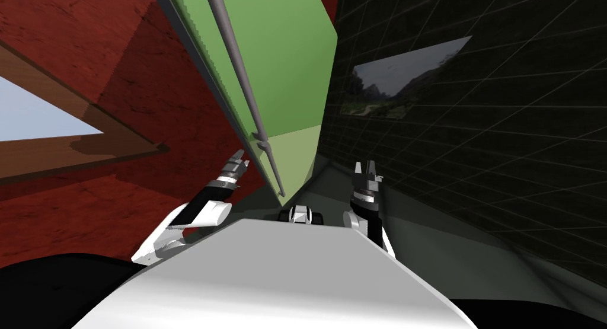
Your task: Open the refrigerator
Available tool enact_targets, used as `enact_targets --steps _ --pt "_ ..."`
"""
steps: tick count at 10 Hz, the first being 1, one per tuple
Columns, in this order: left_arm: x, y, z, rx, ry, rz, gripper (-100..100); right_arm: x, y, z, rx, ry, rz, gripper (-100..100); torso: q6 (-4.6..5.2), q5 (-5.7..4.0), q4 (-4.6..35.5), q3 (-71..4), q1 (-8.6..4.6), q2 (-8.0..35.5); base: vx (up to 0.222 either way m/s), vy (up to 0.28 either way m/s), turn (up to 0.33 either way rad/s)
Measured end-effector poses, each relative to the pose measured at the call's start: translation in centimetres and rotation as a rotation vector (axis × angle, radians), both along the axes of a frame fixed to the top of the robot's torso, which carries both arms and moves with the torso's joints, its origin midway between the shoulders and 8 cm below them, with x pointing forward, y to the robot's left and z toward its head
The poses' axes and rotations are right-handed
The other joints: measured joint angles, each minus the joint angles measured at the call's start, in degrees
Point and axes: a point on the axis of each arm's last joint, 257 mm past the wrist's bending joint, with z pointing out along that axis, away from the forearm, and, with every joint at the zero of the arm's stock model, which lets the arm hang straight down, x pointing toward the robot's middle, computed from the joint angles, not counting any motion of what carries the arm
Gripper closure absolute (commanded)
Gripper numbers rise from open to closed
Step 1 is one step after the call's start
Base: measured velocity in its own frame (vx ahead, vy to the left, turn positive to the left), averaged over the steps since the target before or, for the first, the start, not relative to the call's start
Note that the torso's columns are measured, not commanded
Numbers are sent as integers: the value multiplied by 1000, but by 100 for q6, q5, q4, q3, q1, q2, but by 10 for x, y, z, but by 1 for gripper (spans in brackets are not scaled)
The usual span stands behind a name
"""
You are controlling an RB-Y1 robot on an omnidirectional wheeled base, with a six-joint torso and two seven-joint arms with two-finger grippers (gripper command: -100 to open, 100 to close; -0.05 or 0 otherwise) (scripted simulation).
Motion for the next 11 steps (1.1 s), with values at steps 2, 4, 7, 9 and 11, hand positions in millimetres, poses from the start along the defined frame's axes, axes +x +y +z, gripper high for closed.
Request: enact_targets --steps 2,4,7,9,11 --pt "1 5 -2 19 35 3 -100 0 0 0 0 0 0 0 0 1 0 0 3 1 -16 -41 -64" --pt "2 9 -5 43 75 7 -100 0 0 0 0 0 0 0 0 0 0 1 -1 1 -18 -56 -71" --pt "5 19 -10 84 141 16 -100 0 0 0 0 0 0 0 -1 1 0 -1 5 -1 -16 -49 -69" --pt "5 28 -13 113 187 28 -100 0 0 0 0 0 0 0 10 0 -6 -6 -4 -10 -23 -55 -86" --pt "6 37 -15 139 229 43 -100 0 0 0 0 0 0 0 25 0 -18 -23 -11 -37 -19 -53 -68"
